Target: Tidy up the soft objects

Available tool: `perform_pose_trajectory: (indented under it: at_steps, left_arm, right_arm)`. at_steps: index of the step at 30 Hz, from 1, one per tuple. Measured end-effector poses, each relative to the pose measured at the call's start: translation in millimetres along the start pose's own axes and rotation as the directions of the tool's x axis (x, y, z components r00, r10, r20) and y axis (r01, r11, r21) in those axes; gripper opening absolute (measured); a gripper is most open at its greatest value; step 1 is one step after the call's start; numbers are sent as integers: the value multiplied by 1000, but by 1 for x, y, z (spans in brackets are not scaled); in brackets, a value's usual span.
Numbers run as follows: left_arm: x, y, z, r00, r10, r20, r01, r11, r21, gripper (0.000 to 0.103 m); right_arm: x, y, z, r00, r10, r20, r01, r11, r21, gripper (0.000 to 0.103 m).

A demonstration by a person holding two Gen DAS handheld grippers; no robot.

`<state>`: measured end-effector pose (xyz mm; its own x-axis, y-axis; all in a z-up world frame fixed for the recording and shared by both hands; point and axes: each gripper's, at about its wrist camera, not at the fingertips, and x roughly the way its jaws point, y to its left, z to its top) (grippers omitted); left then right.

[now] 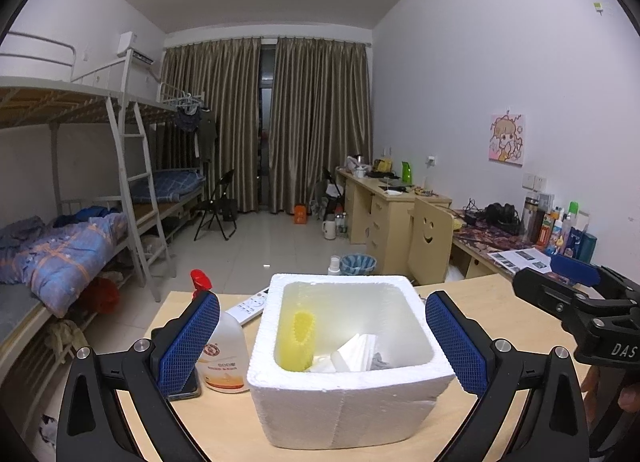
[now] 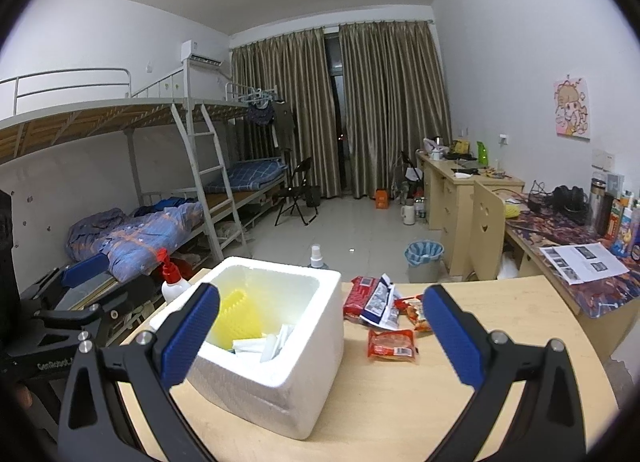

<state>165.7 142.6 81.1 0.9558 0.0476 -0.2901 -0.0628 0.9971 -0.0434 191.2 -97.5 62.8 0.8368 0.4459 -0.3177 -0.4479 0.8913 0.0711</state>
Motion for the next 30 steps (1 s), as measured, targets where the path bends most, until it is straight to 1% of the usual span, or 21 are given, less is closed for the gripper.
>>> perform_pose_trajectory:
  at_steps: [6, 12, 17, 21, 24, 30]
  left_arm:
    - [-25, -10, -2, 1000, -10, 20, 10, 1000, 4, 103]
    - [-64, -20, -4, 998, -5, 67, 5, 1000, 9, 103]
    - [-93, -23, -9, 996, -4, 89, 3, 1000, 8, 103]
    - [-117, -24, -18, 993, 8, 118, -9, 1000, 6, 103]
    - [-131, -26, -29, 992, 8, 126, -9, 1000, 6, 103]
    - [-146, -34, -51, 992, 11, 126, -14, 1000, 21, 103]
  right_arm:
    - [-30, -3, -5, 999, -3, 35, 3, 1000, 3, 103]
    - [-60, 0, -11, 998, 2, 69, -2, 1000, 1, 103]
    - [-82, 6, -19, 995, 15, 97, -14, 1000, -16, 103]
    - [-101, 10, -31, 991, 31, 127, -28, 999, -23, 103]
    - [-110, 12, -42, 990, 39, 137, -35, 999, -29, 103]
    - [-121, 15, -63, 990, 38, 134, -35, 999, -28, 103]
